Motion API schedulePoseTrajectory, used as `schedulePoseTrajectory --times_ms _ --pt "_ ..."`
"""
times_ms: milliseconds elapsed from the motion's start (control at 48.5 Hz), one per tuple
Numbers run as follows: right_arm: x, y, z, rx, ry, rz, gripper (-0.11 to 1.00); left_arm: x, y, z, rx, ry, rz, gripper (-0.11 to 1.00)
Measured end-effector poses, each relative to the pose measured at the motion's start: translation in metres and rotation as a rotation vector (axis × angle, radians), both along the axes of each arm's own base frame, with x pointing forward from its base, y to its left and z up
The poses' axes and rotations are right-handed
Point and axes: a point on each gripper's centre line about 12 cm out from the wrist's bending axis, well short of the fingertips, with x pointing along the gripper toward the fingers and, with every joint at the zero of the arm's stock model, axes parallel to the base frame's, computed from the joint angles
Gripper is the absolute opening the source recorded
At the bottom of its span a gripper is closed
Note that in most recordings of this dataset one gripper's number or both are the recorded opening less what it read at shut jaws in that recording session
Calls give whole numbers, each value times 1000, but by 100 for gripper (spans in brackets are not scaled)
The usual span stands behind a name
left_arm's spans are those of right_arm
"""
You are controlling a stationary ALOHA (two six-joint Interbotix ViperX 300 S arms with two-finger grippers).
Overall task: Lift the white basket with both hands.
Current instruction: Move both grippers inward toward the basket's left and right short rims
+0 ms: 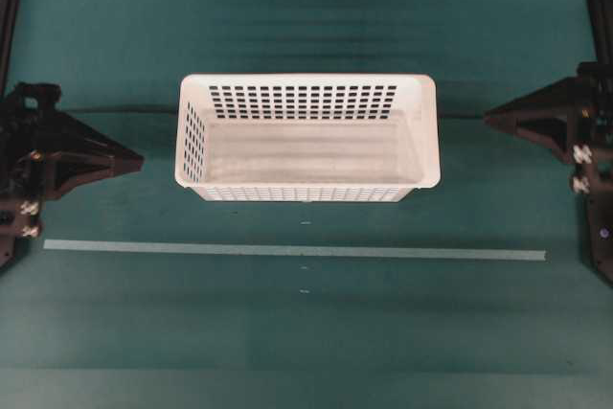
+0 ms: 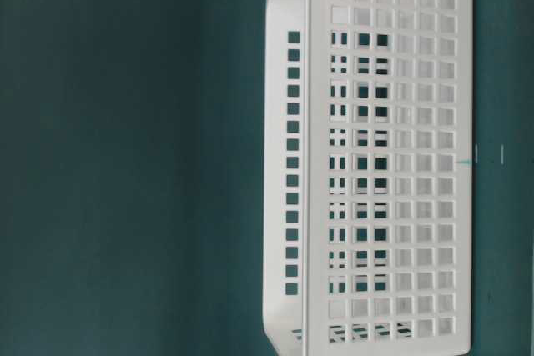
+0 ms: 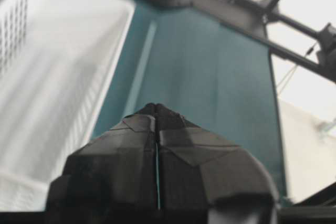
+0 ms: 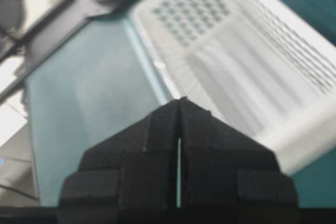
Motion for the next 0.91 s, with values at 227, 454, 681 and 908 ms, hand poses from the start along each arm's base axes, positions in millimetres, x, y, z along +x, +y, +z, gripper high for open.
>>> schedulePoseTrajectory --times_ms 227,454,681,908 --pt "15 -19 -15 249 262 -123 -2 15 24 7 -294 108 179 -6" --pt "34 -28 -30 356 442 -162 -2 39 43 -2 -473 303 336 -6" --pt "60 -45 -37 442 588 -225 -2 56 56 -22 -566 469 449 -6" --pt "71 -56 -40 456 805 -249 -1 64 62 -30 -584 598 502 -6"
